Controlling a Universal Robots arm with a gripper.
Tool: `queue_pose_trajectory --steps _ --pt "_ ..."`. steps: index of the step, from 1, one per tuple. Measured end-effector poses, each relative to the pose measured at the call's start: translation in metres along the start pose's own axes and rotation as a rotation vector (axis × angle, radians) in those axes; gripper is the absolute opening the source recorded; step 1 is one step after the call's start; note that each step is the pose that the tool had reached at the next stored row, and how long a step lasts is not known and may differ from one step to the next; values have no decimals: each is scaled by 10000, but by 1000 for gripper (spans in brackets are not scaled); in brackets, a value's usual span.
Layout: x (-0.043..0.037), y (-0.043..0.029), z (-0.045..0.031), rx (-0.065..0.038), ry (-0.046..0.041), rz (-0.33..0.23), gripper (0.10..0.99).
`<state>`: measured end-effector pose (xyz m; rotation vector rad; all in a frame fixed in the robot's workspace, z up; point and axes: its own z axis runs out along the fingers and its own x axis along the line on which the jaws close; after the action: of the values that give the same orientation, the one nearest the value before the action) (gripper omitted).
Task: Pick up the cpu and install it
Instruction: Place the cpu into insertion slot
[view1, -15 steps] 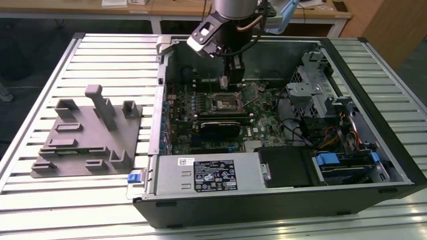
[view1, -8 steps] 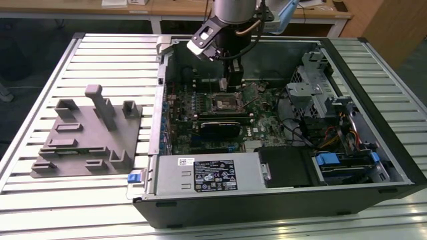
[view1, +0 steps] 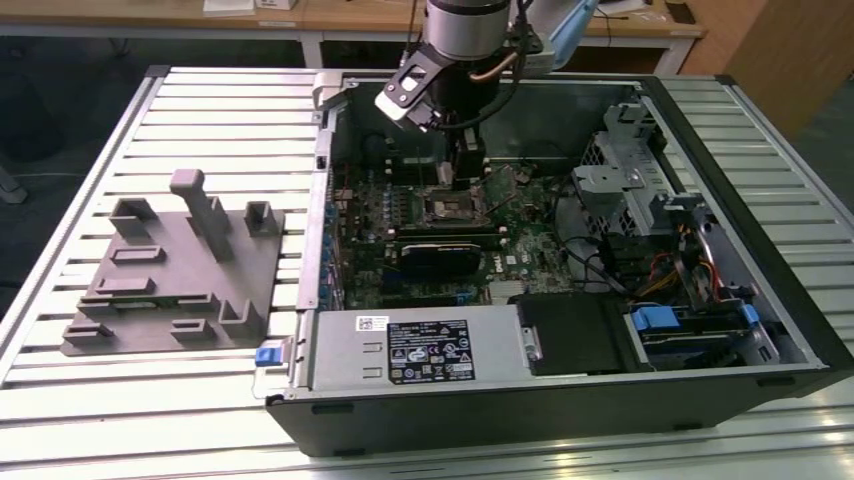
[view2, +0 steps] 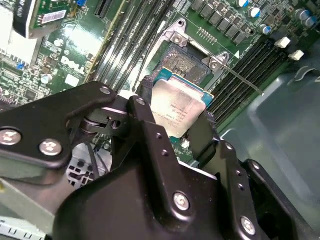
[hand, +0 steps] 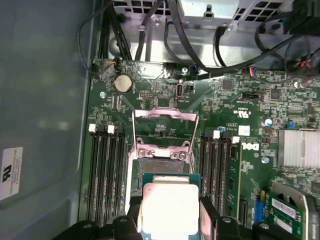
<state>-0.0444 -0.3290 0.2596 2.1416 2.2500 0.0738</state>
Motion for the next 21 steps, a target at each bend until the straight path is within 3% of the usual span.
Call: queue_pose_trajectory --steps 21 --pt "71 -15 325 -1 0 42 541"
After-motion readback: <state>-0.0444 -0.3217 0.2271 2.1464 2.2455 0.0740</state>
